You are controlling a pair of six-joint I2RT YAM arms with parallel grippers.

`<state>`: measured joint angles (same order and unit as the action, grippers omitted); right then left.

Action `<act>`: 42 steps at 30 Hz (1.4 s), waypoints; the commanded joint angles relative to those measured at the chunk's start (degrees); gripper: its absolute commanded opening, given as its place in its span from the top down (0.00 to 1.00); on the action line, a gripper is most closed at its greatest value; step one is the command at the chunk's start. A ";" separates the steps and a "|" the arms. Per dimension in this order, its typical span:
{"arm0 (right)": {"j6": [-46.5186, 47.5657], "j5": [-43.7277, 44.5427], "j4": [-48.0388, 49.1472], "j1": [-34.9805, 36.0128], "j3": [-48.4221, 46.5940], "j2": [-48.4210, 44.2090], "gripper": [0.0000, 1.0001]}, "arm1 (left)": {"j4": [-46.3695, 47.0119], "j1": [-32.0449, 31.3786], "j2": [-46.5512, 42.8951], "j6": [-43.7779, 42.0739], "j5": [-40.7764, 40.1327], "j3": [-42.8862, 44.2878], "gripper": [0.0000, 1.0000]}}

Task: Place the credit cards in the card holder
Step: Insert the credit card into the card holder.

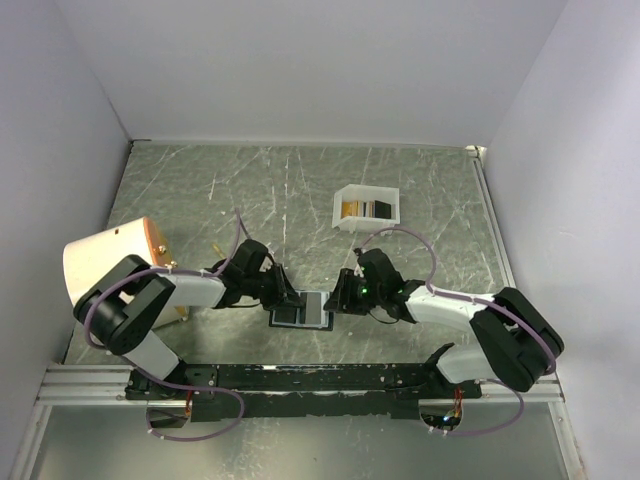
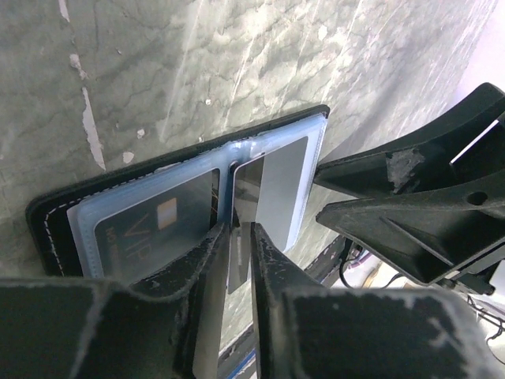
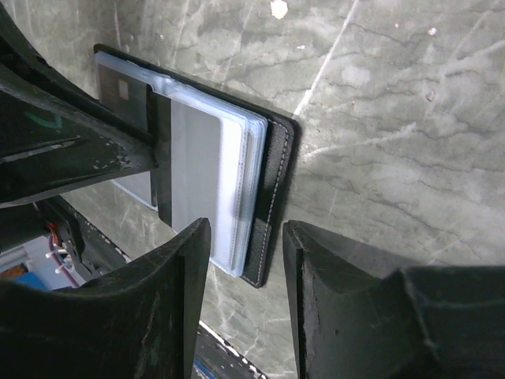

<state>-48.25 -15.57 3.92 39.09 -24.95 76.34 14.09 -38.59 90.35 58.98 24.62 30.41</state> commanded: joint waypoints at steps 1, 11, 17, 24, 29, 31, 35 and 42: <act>-0.43 -0.91 3.01 0.30 0.77 1.38 0.57 | 3.17 -0.32 1.35 0.59 1.85 -0.38 0.74; -0.68 -1.76 5.07 0.30 1.12 2.19 0.57 | 6.52 -1.32 3.39 1.41 3.60 0.45 0.85; -0.62 -1.91 5.82 0.29 1.39 2.19 0.58 | 9.08 -3.04 4.91 2.30 4.78 0.86 0.87; -0.54 -1.79 5.84 0.29 1.39 1.92 0.58 | 12.08 -3.53 4.31 2.81 6.14 1.06 0.77; -0.45 -1.39 5.36 0.28 1.52 1.07 0.58 | 13.64 -3.58 3.67 2.85 6.59 0.70 0.70; -0.31 -1.16 5.16 0.33 1.42 0.72 0.58 | 12.70 -3.55 3.61 2.59 6.28 0.99 0.69; 0.05 -0.38 3.86 0.28 0.90 -0.05 0.59 | 7.90 -3.56 1.14 1.30 2.72 1.15 0.65; 0.85 1.06 1.96 0.22 0.14 -0.57 0.59 | -5.72 -3.57 -3.49 -2.85 -4.17 4.94 0.49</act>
<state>-48.56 -15.84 7.05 39.07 -24.21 76.79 15.18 -41.85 90.32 59.07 24.95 32.16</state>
